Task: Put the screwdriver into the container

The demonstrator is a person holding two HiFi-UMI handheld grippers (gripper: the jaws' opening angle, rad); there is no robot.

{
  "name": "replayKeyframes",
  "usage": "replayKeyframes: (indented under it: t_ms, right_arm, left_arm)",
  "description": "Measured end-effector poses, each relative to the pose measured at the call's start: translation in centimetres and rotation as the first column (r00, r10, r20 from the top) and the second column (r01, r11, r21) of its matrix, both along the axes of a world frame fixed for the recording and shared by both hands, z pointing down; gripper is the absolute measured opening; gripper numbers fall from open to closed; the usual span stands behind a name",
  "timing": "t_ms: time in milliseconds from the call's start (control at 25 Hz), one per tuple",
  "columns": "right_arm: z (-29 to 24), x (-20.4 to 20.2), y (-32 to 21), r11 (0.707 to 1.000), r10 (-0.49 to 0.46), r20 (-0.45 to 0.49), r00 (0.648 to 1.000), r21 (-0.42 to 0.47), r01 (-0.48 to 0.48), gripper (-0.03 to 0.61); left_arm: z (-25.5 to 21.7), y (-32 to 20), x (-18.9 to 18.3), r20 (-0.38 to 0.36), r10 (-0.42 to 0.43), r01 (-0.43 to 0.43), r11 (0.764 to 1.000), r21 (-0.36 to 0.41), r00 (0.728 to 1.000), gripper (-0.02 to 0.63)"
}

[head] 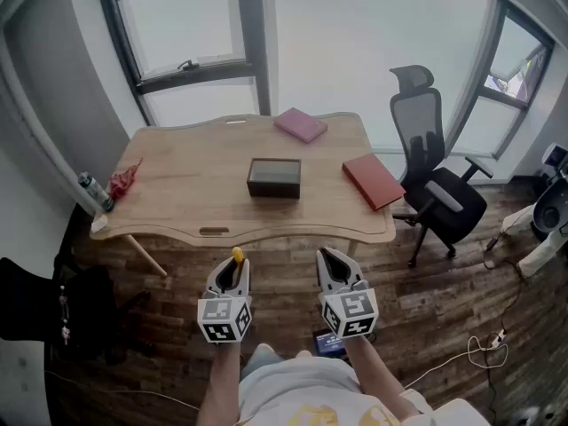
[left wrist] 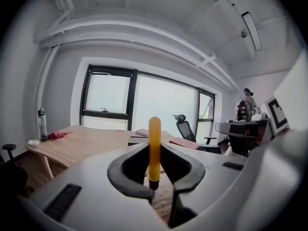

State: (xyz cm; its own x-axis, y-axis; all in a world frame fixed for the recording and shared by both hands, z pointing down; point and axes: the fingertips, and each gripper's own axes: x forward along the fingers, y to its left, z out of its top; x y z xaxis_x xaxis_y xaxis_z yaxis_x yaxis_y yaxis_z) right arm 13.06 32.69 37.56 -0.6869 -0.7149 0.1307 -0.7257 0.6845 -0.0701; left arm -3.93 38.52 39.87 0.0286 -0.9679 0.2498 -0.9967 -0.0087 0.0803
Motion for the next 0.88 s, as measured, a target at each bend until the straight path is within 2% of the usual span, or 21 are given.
replayKeyframes:
  t_ms: [240,880]
  right_arm:
    - [0.2,0.1,-0.1,1.000,0.000,-0.003,1.000,-0.004,0.000,0.032]
    - [0.9,1.3,-1.7,0.999,0.026,0.024,0.999,-0.040,-0.025,0.032]
  left_arm:
    - [0.0,0.0,-0.3,-0.005,-0.008,0.008,1.000,-0.007,1.000,0.078]
    - [-0.5,-1.1,0.2,0.035,-0.011,0.011,1.000,-0.011,0.999,0.078]
